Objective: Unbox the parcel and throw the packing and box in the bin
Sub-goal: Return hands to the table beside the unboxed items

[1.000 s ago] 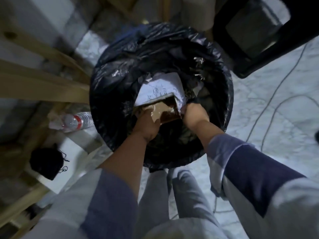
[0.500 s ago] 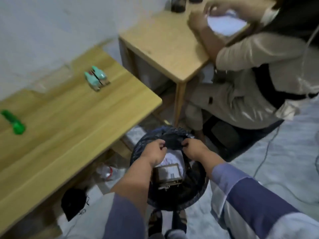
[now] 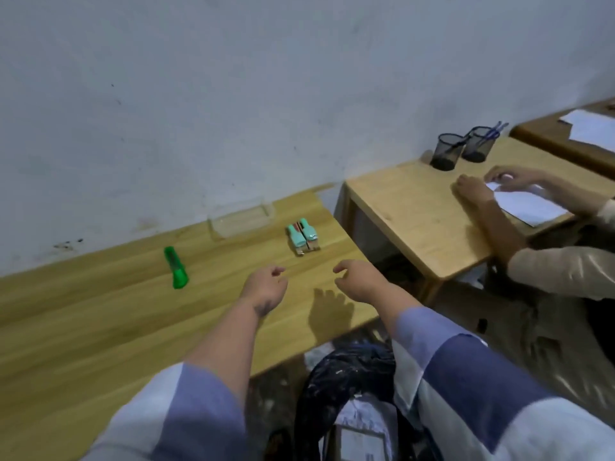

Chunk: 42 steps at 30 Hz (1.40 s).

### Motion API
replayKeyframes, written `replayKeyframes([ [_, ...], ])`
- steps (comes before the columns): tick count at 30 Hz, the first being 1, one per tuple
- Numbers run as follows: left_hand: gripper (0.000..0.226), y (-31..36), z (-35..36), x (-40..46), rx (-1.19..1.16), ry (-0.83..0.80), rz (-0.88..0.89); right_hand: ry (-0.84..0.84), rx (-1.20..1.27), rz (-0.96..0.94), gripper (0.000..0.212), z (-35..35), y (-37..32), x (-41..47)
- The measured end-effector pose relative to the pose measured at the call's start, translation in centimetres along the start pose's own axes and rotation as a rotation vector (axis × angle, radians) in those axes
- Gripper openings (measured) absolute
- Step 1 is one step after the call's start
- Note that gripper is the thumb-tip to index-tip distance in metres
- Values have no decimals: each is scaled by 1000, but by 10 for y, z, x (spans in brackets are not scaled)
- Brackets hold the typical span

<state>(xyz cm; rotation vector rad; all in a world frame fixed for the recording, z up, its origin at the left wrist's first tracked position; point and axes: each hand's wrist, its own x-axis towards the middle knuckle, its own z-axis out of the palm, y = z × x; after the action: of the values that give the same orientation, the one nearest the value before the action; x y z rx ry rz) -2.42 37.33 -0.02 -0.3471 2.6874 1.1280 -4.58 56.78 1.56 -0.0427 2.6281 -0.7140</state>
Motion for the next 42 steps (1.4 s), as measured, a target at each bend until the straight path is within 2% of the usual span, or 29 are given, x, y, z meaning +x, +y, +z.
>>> replayKeyframes([
  [5, 53, -37, -43, 74, -27, 99, -103, 24, -53, 25, 48, 4, -42, 72],
  [10, 76, -62, -63, 139, -54, 317, -158, 73, -142, 126, 72, 19, -63, 142],
  [15, 101, -88, -66, 188, -40, 369, -196, 104, -90, 245, 83, 38, -72, 181],
  [20, 106, -98, -60, 211, -123, 322, -209, 157, -110, 281, 81, 48, -79, 203],
  [26, 106, -106, -59, 214, -121, 377, -198, 224, -7, 298, 83, 25, -91, 219],
  [30, 107, -102, -62, 215, -160, 386, -217, 245, -88, 161, 80, -2, -120, 235],
  [36, 108, -99, -66, 213, -198, 385, -207, 87, -341, -199, 83, 7, -179, 264],
  [42, 106, -100, -68, 216, -282, 351, -230, -72, -636, -414, 67, 36, -223, 291],
])
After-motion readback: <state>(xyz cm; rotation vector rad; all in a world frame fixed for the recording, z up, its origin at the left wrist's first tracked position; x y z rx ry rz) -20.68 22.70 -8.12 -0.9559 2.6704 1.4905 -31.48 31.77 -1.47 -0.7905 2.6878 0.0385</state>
